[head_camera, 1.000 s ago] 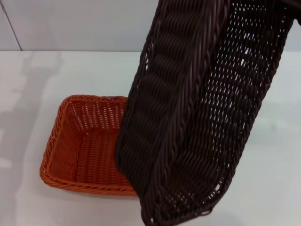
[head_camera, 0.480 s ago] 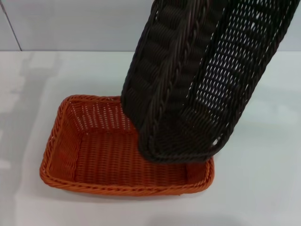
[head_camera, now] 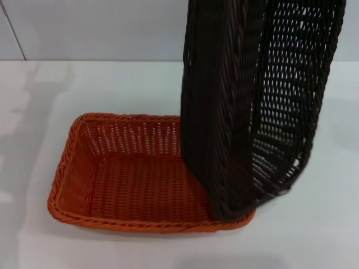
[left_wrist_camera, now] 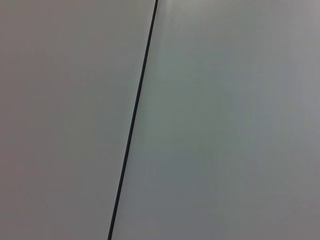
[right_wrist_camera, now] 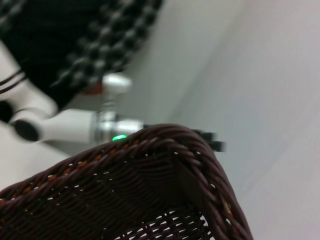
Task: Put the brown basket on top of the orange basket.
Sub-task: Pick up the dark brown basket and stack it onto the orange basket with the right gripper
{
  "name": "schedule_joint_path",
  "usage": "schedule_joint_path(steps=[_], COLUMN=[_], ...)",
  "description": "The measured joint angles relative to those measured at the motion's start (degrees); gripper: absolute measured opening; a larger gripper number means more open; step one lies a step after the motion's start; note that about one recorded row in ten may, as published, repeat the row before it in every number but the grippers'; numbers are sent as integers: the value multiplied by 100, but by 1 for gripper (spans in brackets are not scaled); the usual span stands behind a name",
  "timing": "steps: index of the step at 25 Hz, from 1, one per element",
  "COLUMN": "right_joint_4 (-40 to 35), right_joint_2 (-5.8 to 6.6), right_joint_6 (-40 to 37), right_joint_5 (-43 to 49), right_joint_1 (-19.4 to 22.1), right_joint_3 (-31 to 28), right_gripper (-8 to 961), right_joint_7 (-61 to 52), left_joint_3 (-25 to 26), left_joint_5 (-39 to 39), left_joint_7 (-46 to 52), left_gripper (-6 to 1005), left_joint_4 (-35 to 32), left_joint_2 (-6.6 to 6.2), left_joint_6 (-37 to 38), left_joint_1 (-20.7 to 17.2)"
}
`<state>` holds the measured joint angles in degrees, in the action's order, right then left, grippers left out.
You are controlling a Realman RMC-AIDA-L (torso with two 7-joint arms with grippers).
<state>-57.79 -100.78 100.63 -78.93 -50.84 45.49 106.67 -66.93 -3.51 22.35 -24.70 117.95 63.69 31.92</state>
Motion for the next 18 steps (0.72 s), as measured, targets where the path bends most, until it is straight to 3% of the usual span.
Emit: schedule_joint_path(steps=[5, 18], right_joint_4=[-82, -197], right_joint_2=[135, 249], right_joint_6=[173, 353], right_joint_5=[140, 521], right_joint_1=[-277, -905], right_joint_3=[457, 759], right_gripper=[147, 146], right_joint_7=[269, 1061], left_joint_3=[-16, -64], left_joint_5=[0, 9], left_joint_7=[7, 158], left_gripper=[846, 845], left_joint_4=[0, 17], left_joint_2=[15, 36], left_joint_6=[15, 48], left_joint_1=[-31, -141])
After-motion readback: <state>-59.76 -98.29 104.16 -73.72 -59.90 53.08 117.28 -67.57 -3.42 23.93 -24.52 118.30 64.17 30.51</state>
